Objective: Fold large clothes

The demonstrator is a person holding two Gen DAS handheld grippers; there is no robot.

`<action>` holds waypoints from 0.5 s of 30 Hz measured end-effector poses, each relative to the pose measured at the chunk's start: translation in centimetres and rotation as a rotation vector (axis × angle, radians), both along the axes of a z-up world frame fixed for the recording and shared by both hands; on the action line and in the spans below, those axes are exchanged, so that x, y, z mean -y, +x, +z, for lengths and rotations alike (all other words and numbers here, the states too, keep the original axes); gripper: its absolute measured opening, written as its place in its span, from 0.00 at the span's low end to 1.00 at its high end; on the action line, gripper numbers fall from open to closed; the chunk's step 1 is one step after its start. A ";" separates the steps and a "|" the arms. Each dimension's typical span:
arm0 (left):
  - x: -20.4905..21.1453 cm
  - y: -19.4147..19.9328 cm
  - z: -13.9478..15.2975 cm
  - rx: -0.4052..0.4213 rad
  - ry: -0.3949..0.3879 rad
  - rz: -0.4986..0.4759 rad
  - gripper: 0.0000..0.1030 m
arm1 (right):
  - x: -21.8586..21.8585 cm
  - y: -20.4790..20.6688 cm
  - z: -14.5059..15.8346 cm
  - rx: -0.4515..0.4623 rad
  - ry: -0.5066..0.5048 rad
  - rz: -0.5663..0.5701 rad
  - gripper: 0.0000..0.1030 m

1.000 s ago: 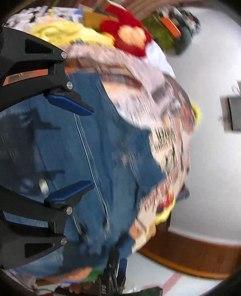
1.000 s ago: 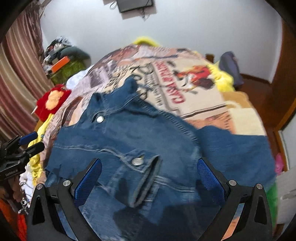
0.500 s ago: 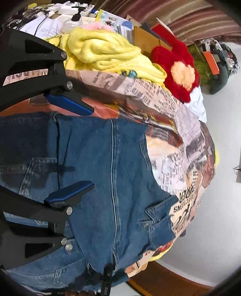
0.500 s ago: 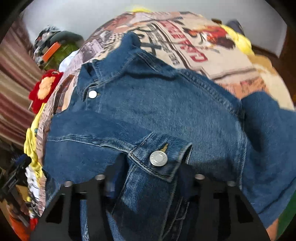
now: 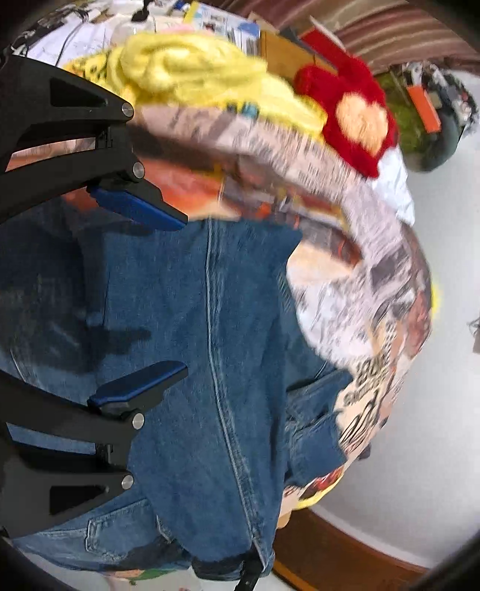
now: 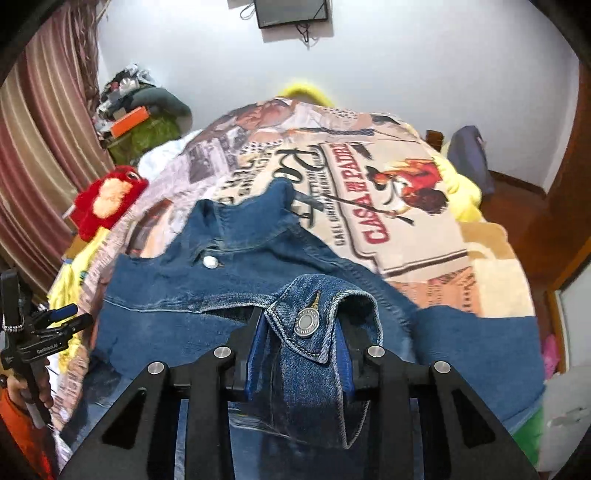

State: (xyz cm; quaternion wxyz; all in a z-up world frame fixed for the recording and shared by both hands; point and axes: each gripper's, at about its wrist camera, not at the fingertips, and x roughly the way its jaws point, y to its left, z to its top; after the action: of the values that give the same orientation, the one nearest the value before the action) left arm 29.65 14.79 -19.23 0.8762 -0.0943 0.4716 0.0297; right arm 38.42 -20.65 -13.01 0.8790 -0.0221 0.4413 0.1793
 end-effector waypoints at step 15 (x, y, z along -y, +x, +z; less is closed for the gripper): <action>3.9 1.5 -5.1 -0.104 0.018 -0.094 0.78 | 0.2 -1.1 -8.7 -0.036 -0.332 -0.018 0.66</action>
State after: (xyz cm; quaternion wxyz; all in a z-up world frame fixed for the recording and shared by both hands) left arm 31.11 10.90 -24.36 0.8518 -0.0627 0.5201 -0.0022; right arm 37.36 -20.89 -21.76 0.8567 -0.1598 0.4808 0.0964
